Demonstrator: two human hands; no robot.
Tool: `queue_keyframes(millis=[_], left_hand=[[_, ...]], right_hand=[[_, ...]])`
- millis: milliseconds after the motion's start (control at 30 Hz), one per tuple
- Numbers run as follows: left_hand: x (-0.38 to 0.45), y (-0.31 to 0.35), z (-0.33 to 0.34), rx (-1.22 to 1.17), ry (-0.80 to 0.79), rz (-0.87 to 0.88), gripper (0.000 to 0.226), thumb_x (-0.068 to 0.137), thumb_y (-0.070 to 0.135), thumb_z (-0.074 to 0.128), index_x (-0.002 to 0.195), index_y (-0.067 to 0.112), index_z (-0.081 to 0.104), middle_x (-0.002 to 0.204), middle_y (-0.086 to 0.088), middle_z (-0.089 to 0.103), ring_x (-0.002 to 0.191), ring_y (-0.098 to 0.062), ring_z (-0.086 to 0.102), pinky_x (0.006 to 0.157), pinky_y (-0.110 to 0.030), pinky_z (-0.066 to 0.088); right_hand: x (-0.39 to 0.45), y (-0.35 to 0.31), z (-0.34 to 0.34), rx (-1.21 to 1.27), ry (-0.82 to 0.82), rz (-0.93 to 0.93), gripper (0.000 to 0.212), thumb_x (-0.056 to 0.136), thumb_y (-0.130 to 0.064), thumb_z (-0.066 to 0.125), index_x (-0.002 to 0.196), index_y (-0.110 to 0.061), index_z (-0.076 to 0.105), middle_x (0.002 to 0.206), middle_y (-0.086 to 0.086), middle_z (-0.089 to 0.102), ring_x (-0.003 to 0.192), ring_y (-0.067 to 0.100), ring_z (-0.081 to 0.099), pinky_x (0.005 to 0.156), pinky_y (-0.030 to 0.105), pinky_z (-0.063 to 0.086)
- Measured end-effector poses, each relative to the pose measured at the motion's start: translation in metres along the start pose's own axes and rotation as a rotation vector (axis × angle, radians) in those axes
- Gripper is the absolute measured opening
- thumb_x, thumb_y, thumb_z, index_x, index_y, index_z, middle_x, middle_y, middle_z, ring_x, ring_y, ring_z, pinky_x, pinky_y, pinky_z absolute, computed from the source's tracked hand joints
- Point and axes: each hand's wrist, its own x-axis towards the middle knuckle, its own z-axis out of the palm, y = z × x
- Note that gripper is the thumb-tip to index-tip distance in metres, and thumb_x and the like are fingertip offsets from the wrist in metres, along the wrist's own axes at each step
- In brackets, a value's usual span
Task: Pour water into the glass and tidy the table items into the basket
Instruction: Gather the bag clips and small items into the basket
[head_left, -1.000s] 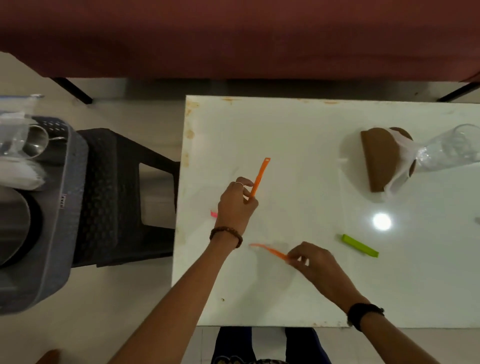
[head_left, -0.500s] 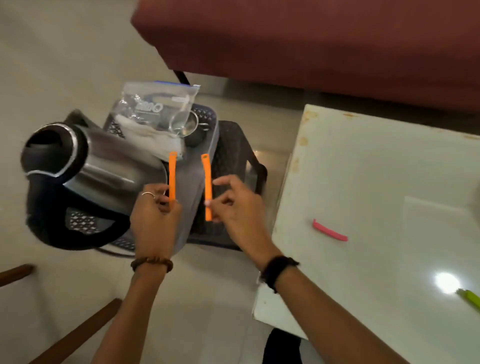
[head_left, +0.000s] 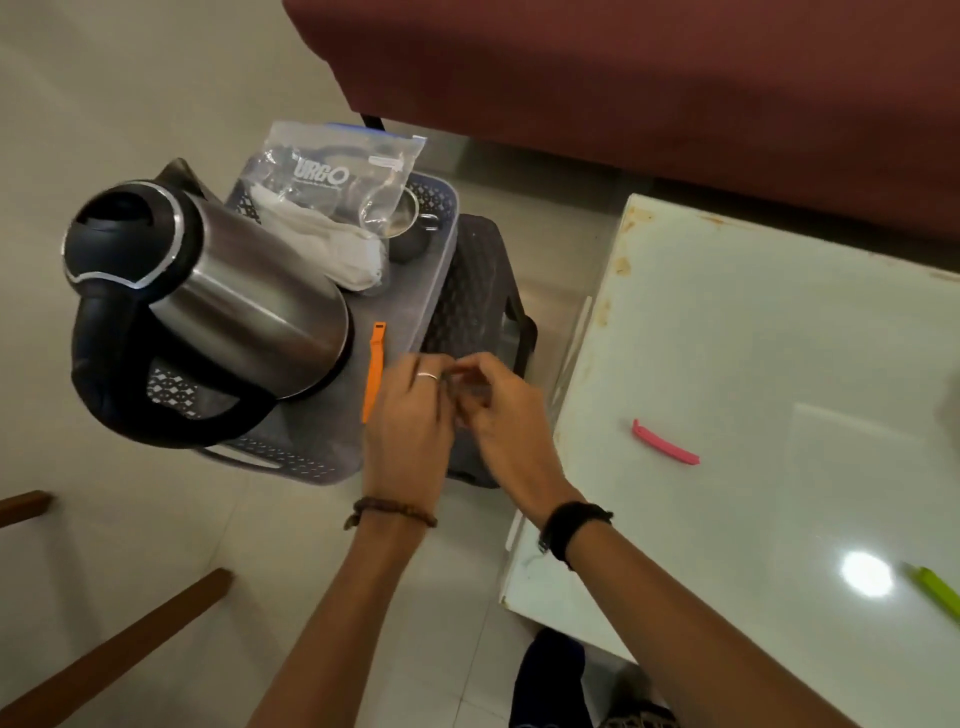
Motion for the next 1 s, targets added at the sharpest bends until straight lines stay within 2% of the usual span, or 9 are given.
queue_keyframes(millis=[200, 267, 367, 500, 567, 633, 700, 833, 1000], left_hand=[[-0.049, 0.067, 0.065, -0.050, -0.300, 0.315, 0.017, 0.075, -0.005, 0.065, 0.091, 0.000, 0.066, 0.088, -0.017, 0.069, 0.078, -0.029, 0.066, 0.068, -0.031, 0.056], [-0.061, 0.087, 0.095, -0.023, -0.426, 0.385, 0.027, 0.077, -0.007, 0.062, 0.102, 0.003, 0.065, 0.102, -0.016, 0.068, 0.093, -0.029, 0.066, 0.080, -0.032, 0.054], [-0.070, 0.102, 0.139, 0.051, -0.566, 0.406, 0.049, 0.087, -0.006, 0.042, 0.132, 0.015, 0.045, 0.141, -0.007, 0.045, 0.131, -0.022, 0.039, 0.107, -0.030, 0.033], [-0.072, 0.116, 0.177, 0.272, -0.579, 0.521, 0.077, 0.079, -0.017, 0.034, 0.143, 0.023, 0.020, 0.155, -0.007, 0.011, 0.143, -0.030, 0.011, 0.117, -0.041, 0.009], [-0.070, 0.116, 0.187, 0.342, -0.554, 0.491, 0.074, 0.079, -0.019, 0.036, 0.141, 0.020, 0.027, 0.153, -0.013, 0.018, 0.141, -0.036, 0.014, 0.117, -0.047, 0.009], [-0.069, 0.116, 0.194, 0.379, -0.564, 0.416, 0.060, 0.084, -0.013, 0.039, 0.136, 0.017, 0.039, 0.146, -0.017, 0.035, 0.135, -0.036, 0.031, 0.113, -0.047, 0.023], [-0.071, 0.118, 0.197, 0.355, -0.537, 0.359, 0.045, 0.085, -0.008, 0.044, 0.125, 0.011, 0.052, 0.127, -0.016, 0.053, 0.113, -0.035, 0.051, 0.093, -0.045, 0.042], [-0.075, 0.126, 0.196, 0.343, -0.531, 0.400, 0.030, 0.091, 0.003, 0.046, 0.115, 0.015, 0.059, 0.111, -0.010, 0.061, 0.098, -0.030, 0.057, 0.075, -0.041, 0.044], [-0.093, 0.147, 0.178, -0.228, -0.446, -0.151, 0.013, 0.088, 0.030, 0.058, 0.095, 0.021, 0.065, 0.085, -0.003, 0.065, 0.076, -0.022, 0.062, 0.073, -0.043, 0.054]], right_hand=[[-0.063, 0.074, -0.093, -0.148, 0.134, 0.188, 0.016, 0.089, -0.001, 0.055, 0.099, -0.012, 0.062, 0.098, -0.003, 0.066, 0.085, 0.013, 0.062, 0.081, 0.026, 0.052], [-0.089, 0.099, -0.134, -0.231, 0.208, 0.261, 0.018, 0.088, 0.000, 0.056, 0.097, -0.014, 0.063, 0.099, -0.004, 0.066, 0.084, 0.013, 0.062, 0.079, 0.025, 0.051], [-0.128, 0.129, -0.190, -0.305, 0.308, 0.368, 0.021, 0.089, -0.003, 0.054, 0.091, -0.023, 0.060, 0.097, -0.004, 0.067, 0.081, 0.011, 0.061, 0.068, 0.018, 0.045], [-0.173, 0.160, -0.249, -0.389, 0.423, 0.500, 0.024, 0.088, -0.004, 0.051, 0.091, -0.027, 0.058, 0.098, -0.008, 0.063, 0.084, 0.010, 0.058, 0.065, 0.021, 0.038], [-0.186, 0.169, -0.267, -0.441, 0.464, 0.537, 0.023, 0.088, -0.005, 0.050, 0.098, -0.024, 0.059, 0.103, -0.006, 0.061, 0.085, 0.012, 0.057, 0.065, 0.026, 0.040], [-0.195, 0.177, -0.281, -0.545, 0.476, 0.553, 0.026, 0.088, -0.004, 0.050, 0.107, -0.020, 0.058, 0.111, -0.001, 0.058, 0.091, 0.017, 0.058, 0.065, 0.029, 0.044], [-0.200, 0.184, -0.289, -0.640, 0.463, 0.571, 0.032, 0.088, -0.002, 0.049, 0.115, -0.018, 0.054, 0.120, 0.002, 0.052, 0.099, 0.022, 0.056, 0.063, 0.031, 0.047], [-0.208, 0.197, -0.292, -0.719, 0.401, 0.638, 0.032, 0.090, 0.001, 0.046, 0.119, -0.012, 0.049, 0.120, 0.008, 0.047, 0.089, 0.027, 0.057, 0.056, 0.028, 0.039], [-0.201, 0.188, -0.273, -0.686, 0.326, 0.634, 0.018, 0.098, -0.015, 0.041, 0.111, -0.009, 0.051, 0.107, 0.008, 0.052, 0.068, 0.025, 0.055, 0.056, 0.031, 0.042]])
